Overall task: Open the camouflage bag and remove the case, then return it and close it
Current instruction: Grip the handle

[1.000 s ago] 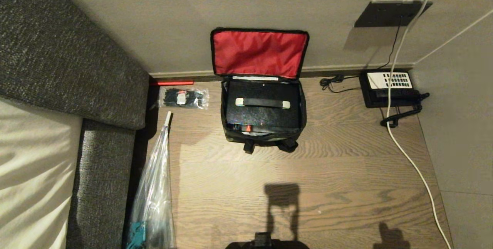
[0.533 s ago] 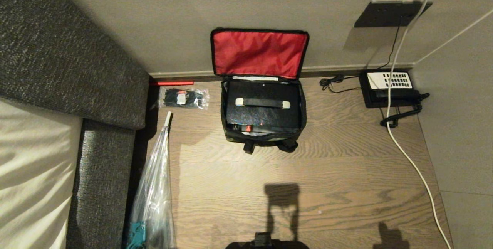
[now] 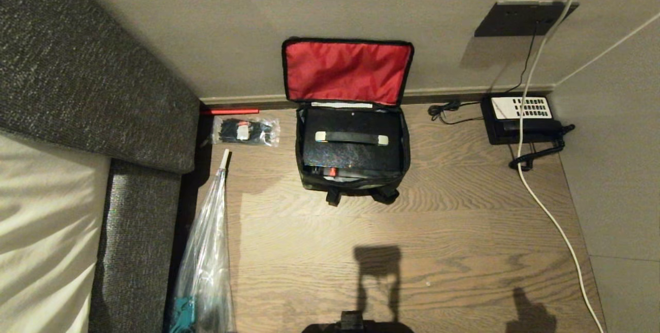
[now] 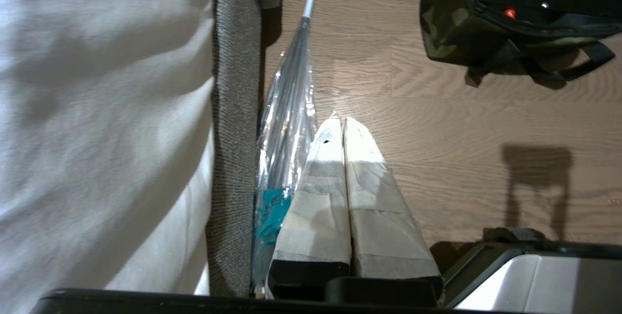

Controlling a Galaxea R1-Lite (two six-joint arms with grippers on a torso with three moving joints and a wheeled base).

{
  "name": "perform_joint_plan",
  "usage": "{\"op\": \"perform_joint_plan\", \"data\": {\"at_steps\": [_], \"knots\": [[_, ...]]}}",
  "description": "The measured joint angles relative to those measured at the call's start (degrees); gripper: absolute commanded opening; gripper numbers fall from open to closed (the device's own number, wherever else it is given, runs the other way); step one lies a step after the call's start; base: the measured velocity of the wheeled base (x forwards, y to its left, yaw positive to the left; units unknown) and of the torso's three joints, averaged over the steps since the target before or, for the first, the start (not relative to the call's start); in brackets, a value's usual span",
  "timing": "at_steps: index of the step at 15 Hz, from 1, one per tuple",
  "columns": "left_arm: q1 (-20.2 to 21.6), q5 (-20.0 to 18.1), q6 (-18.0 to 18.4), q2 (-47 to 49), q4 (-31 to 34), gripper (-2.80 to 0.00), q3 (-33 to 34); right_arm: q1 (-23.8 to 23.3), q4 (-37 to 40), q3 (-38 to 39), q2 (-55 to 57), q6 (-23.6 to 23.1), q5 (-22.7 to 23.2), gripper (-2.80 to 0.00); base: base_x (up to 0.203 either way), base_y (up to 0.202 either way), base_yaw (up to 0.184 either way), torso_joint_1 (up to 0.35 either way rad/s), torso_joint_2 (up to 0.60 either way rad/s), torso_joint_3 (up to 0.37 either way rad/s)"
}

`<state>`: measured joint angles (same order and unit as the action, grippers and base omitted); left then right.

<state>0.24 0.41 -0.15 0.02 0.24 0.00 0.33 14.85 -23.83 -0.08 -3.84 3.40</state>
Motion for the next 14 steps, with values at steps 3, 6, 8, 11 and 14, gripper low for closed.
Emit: {"op": "perform_joint_plan", "data": {"at_steps": [3,6,8,11,14], "knots": [[0.00,-0.04,0.10,0.00,0.02,-2.80,0.00,0.20,19.36,-16.90,4.31,4.70,3.04,-2.80,0.000,0.000,0.000,0.000,0.00,0.000],[0.00,0.02,-0.04,0.00,0.02,-2.80,0.00,1.15,23.46,-25.13,21.00,5.30,3.09,-2.80,0.000,0.000,0.000,0.000,0.00,0.000],[0.00,0.02,-0.07,0.00,0.00,-2.80,0.00,2.18,16.55,-28.42,38.98,3.24,2.50,-2.80,0.000,0.000,0.000,0.000,0.00,0.000],[0.00,0.00,-0.07,0.00,0.00,-2.80,0.00,6.21,-0.98,-31.44,67.30,0.74,0.26,-2.80,0.000,0.000,0.000,0.000,0.00,0.000],[0.00,0.00,-0.07,0.00,0.01,-2.80,0.00,13.75,-23.76,-31.84,91.23,-0.57,-2.87,-2.80,0.000,0.000,0.000,0.000,0.00,0.000]]}}
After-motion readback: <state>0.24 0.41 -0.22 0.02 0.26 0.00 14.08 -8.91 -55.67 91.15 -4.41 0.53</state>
